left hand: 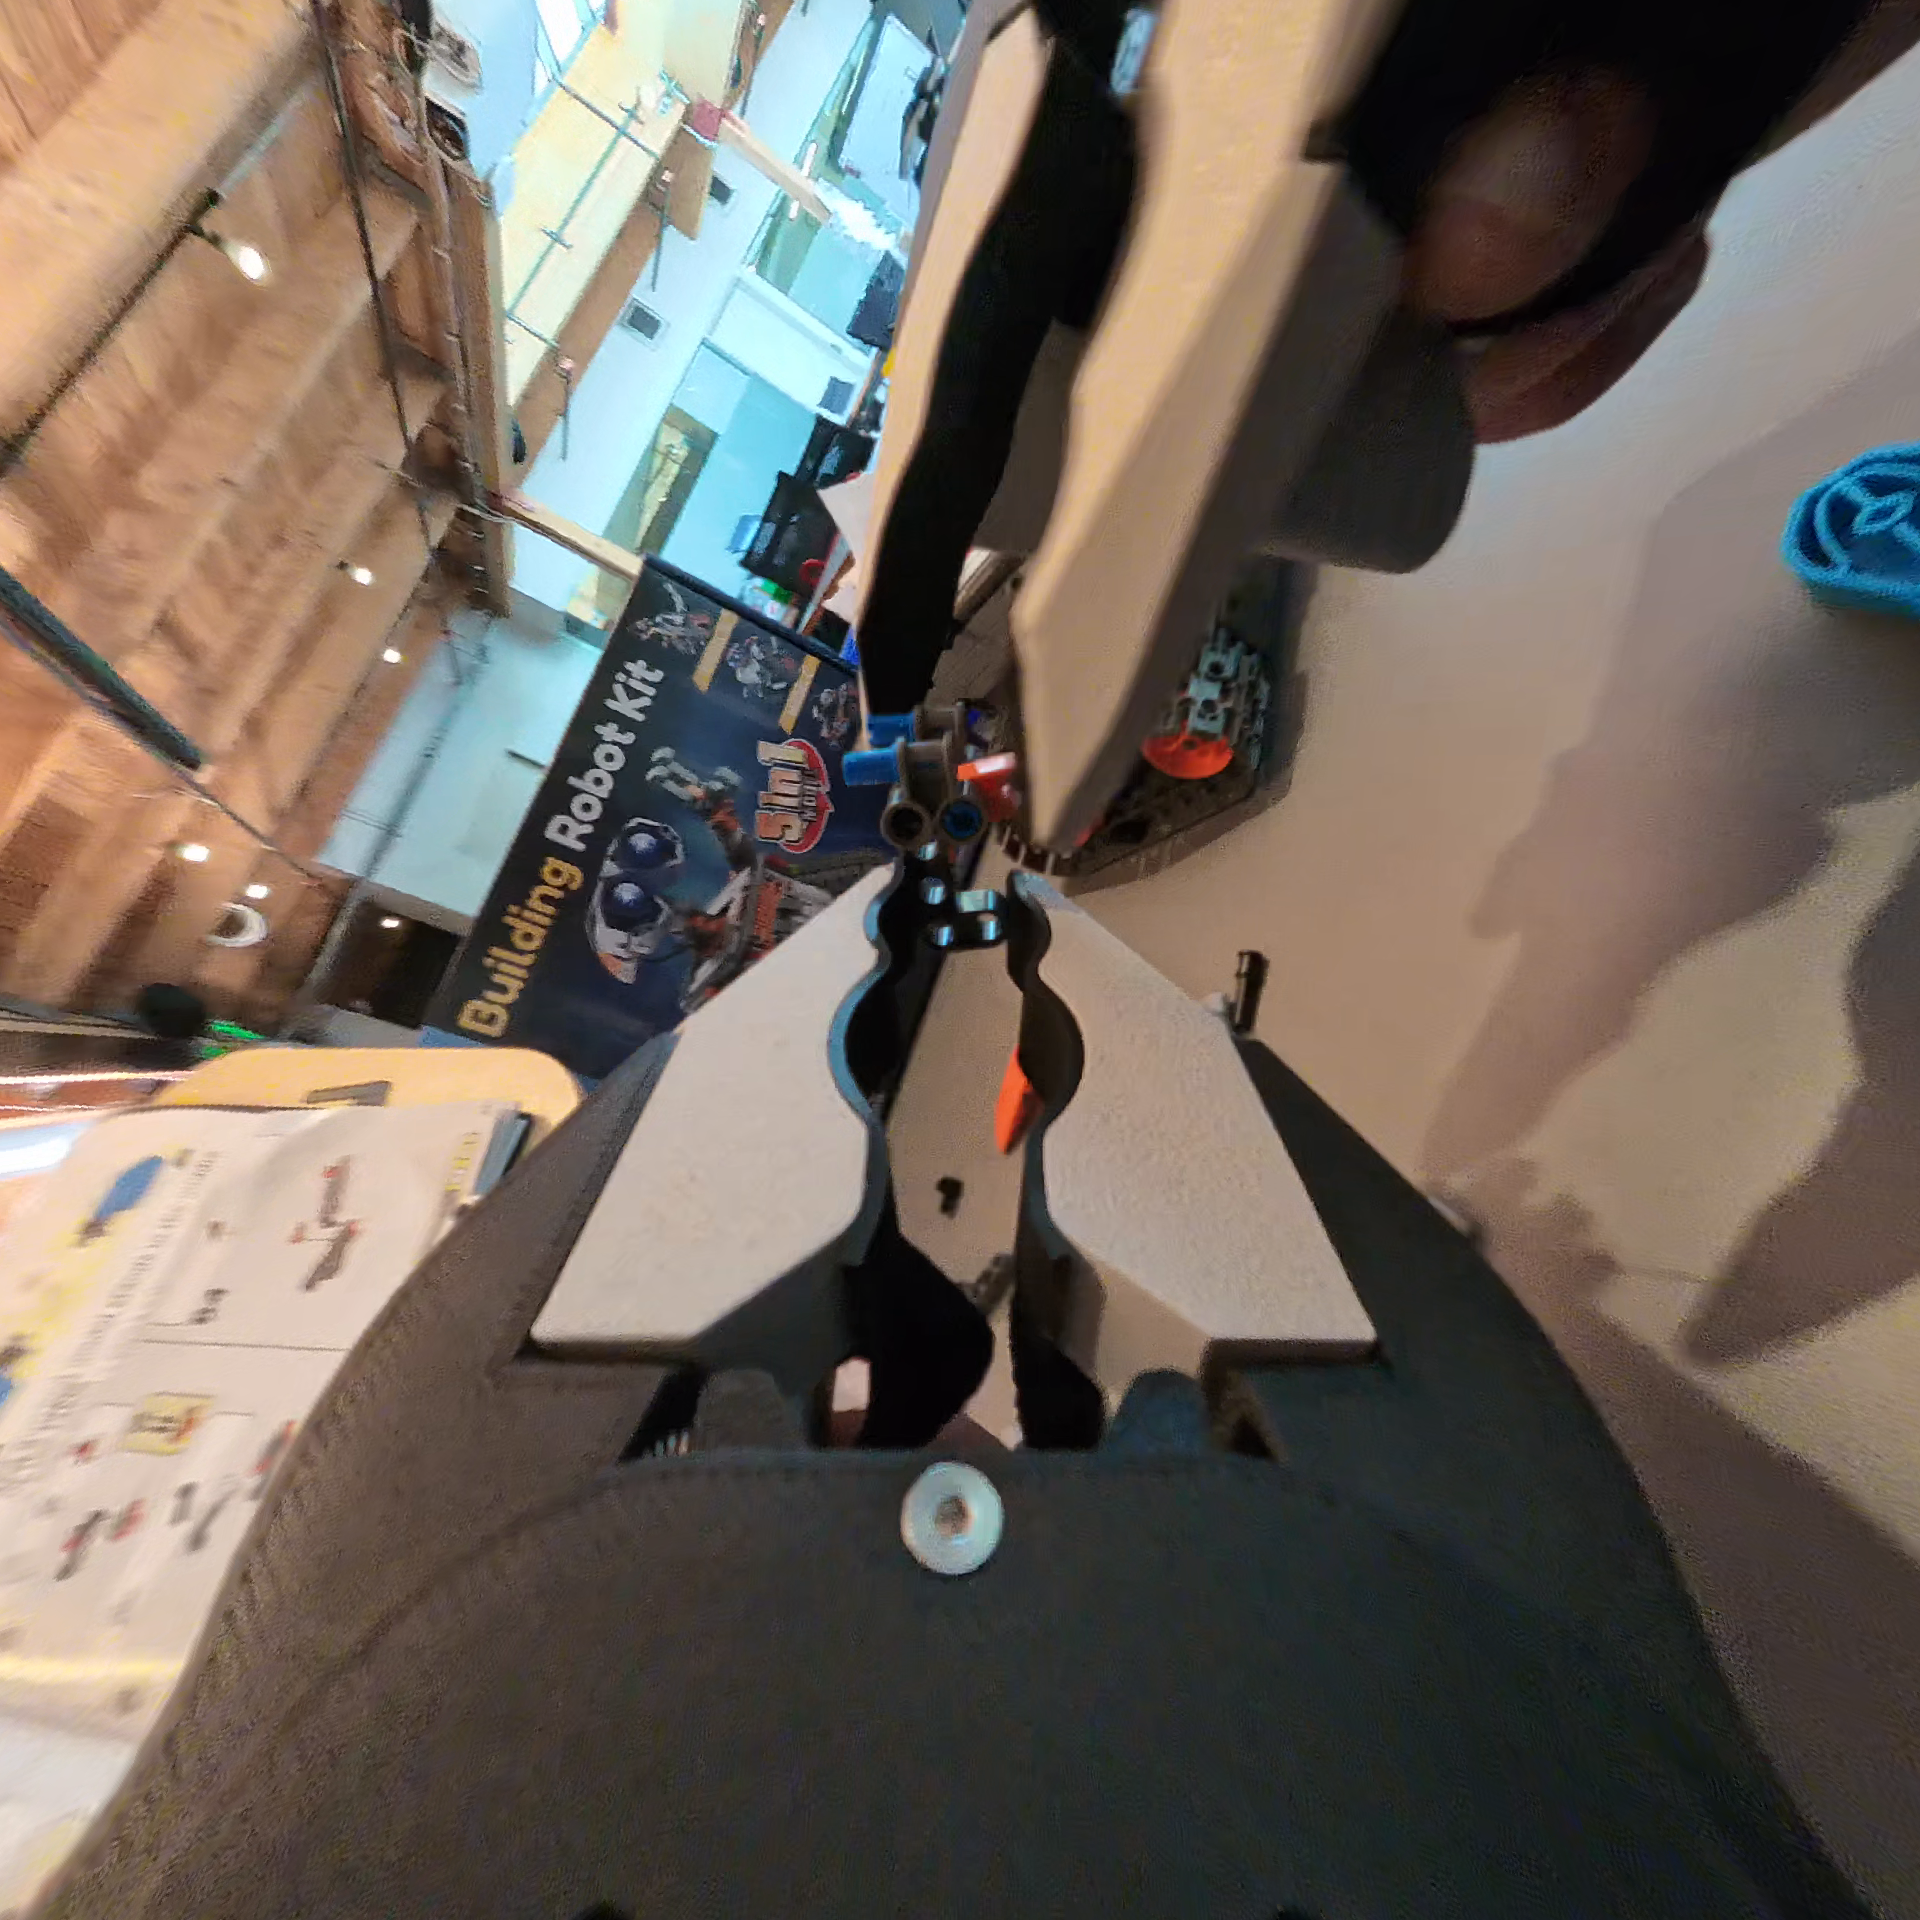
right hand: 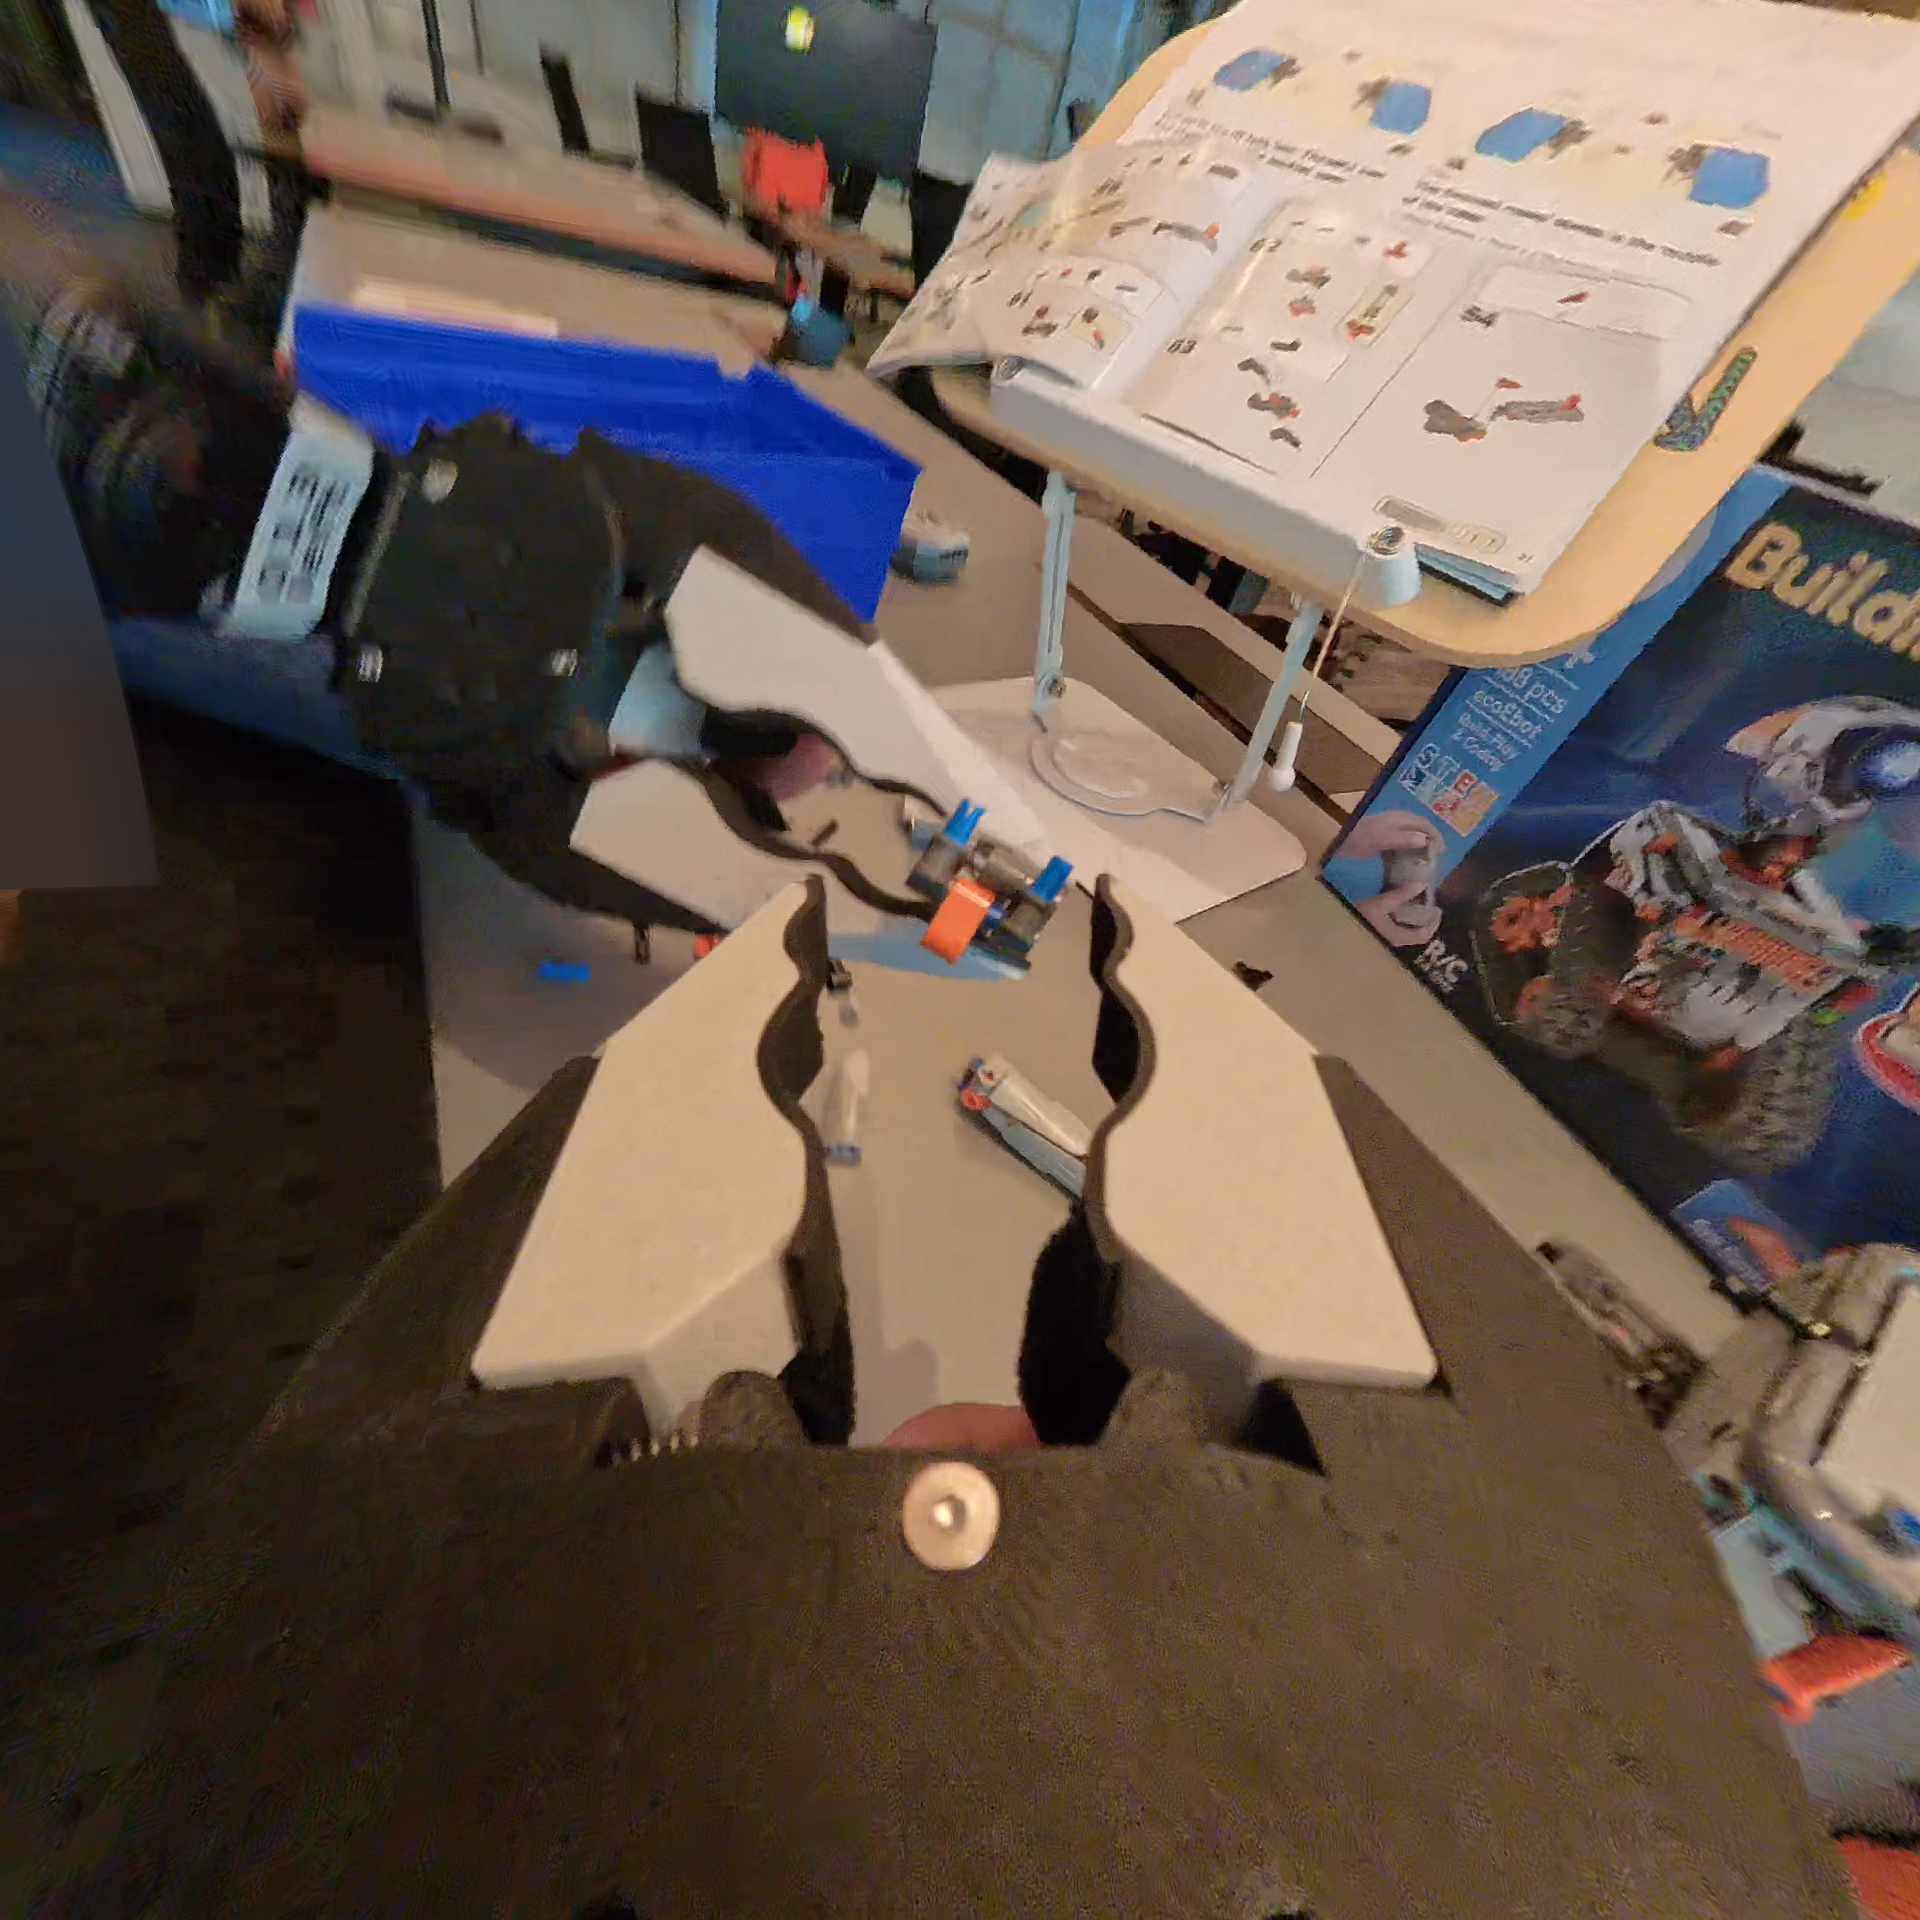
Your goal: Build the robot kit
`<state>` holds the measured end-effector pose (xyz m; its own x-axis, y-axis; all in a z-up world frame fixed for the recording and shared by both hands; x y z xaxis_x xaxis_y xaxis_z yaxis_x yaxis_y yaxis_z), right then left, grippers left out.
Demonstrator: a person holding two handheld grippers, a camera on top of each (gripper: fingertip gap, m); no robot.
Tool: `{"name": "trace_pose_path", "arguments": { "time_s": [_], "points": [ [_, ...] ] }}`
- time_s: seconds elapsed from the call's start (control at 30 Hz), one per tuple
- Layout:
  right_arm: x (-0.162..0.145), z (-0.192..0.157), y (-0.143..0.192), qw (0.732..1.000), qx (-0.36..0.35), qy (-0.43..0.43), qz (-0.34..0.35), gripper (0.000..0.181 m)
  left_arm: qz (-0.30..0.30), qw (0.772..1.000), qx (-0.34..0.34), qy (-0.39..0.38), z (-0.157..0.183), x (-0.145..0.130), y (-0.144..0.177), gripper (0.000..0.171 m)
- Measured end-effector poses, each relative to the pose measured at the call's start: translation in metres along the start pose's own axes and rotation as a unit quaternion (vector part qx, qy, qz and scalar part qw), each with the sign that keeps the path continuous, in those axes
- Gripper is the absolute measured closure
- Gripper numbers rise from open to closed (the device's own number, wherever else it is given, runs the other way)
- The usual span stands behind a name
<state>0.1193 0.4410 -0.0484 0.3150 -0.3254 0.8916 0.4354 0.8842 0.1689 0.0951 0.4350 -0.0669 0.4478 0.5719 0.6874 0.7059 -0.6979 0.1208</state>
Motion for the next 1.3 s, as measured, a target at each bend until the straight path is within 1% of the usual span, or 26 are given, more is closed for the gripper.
{"name": "trace_pose_path", "arguments": {
  "time_s": [0.07,0.1,0.13,0.2,0.37,0.47,0.63,0.7,0.77,0.83,0.87,0.93,0.97,1.0,1.03,1.1,1.13,1.17,1.2,1.23,1.27,1.3],
  "points": [
    [-0.001,0.005,-0.003,0.999,-0.009,-0.044,-0.003,0.136,-0.014,0.999,0.023,-0.033,-0.001,-0.001,-0.002,0.157],
    [0.000,0.007,-0.003,0.999,-0.020,-0.051,0.001,0.146,-0.013,0.998,0.033,-0.047,-0.002,-0.001,-0.003,0.157],
    [-0.002,0.008,-0.005,0.998,-0.026,-0.053,-0.009,0.152,-0.022,0.997,0.039,-0.055,-0.002,-0.002,-0.003,0.158],
    [-0.004,0.010,-0.007,0.997,-0.038,-0.066,-0.015,0.153,-0.023,0.996,0.053,-0.072,-0.004,-0.002,-0.004,0.158],
    [-0.006,0.007,-0.010,0.996,-0.039,-0.071,-0.021,0.152,-0.022,0.993,0.069,-0.098,-0.005,0.001,-0.002,0.158],
    [-0.004,0.007,-0.009,0.998,-0.040,-0.054,-0.015,0.154,-0.017,0.992,0.073,-0.097,-0.005,0.003,-0.001,0.158],
    [0.003,0.008,-0.007,0.998,-0.058,0.002,-0.002,0.158,-0.003,0.992,0.084,-0.098,-0.009,0.009,0.002,0.158],
    [0.006,0.009,-0.007,0.996,-0.080,0.050,-0.006,0.157,0.001,0.992,0.084,-0.091,-0.012,0.011,0.003,0.158],
    [0.009,0.010,-0.009,0.997,-0.076,0.033,0.004,0.157,0.006,0.993,0.084,-0.083,-0.015,0.012,0.004,0.158],
    [0.012,0.010,-0.010,0.997,-0.070,0.044,0.010,0.156,0.015,0.995,0.080,-0.064,-0.017,0.012,0.005,0.158],
    [0.013,0.011,-0.012,0.997,-0.067,0.034,0.014,0.156,0.011,0.996,0.074,-0.052,-0.017,0.010,0.005,0.158],
    [0.006,0.023,-0.013,0.995,-0.092,0.022,-0.013,0.118,0.008,0.999,0.045,0.011,-0.018,0.003,0.004,0.158],
    [0.007,0.023,-0.010,0.996,-0.085,0.024,-0.006,0.124,0.004,0.999,0.029,0.029,-0.017,-0.001,0.004,0.157],
    [0.007,0.021,-0.009,0.997,-0.069,0.021,-0.004,0.135,0.009,0.998,0.006,0.062,-0.015,-0.002,0.005,0.158],
    [0.007,0.020,-0.009,0.998,-0.058,0.016,-0.001,0.136,0.007,0.994,-0.010,0.108,-0.017,-0.004,0.005,0.157],
    [0.008,0.024,-0.007,0.998,-0.060,0.015,0.006,0.136,-0.003,0.980,-0.057,0.190,-0.015,-0.009,0.005,0.157],
    [0.006,0.022,-0.008,0.999,-0.050,0.020,-0.002,0.137,0.014,0.969,-0.081,0.234,-0.016,-0.005,0.007,0.157],
    [0.006,0.022,-0.009,0.999,-0.048,0.019,-0.005,0.137,0.021,0.960,-0.098,0.262,-0.017,-0.003,0.009,0.157],
    [0.008,0.020,-0.010,0.999,-0.042,0.015,-0.001,0.140,0.023,0.955,-0.109,0.276,-0.018,-0.002,0.011,0.157],
    [0.011,0.014,-0.012,1.000,-0.020,0.008,-0.001,0.148,0.033,0.950,-0.111,0.291,-0.021,0.001,0.013,0.157],
    [0.013,0.008,-0.015,1.000,-0.003,0.003,-0.001,0.152,0.039,0.945,-0.114,0.304,-0.022,0.003,0.015,0.157],
    [0.017,0.008,-0.018,1.000,-0.007,0.004,0.004,0.153,0.038,0.944,-0.114,0.306,-0.021,0.004,0.017,0.157]
  ]
}}
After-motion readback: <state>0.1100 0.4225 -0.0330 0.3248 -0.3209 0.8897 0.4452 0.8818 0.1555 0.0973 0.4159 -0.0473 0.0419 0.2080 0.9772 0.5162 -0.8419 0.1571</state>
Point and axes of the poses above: each gripper's, where its closed fingertips meet, y back along the fingers, x out of its top, z = x × y across the jaws, the point moved 1 cm from there along y, back along the fingers, and after that the axes turned 12 degrees about y, right-handed, at the moved point
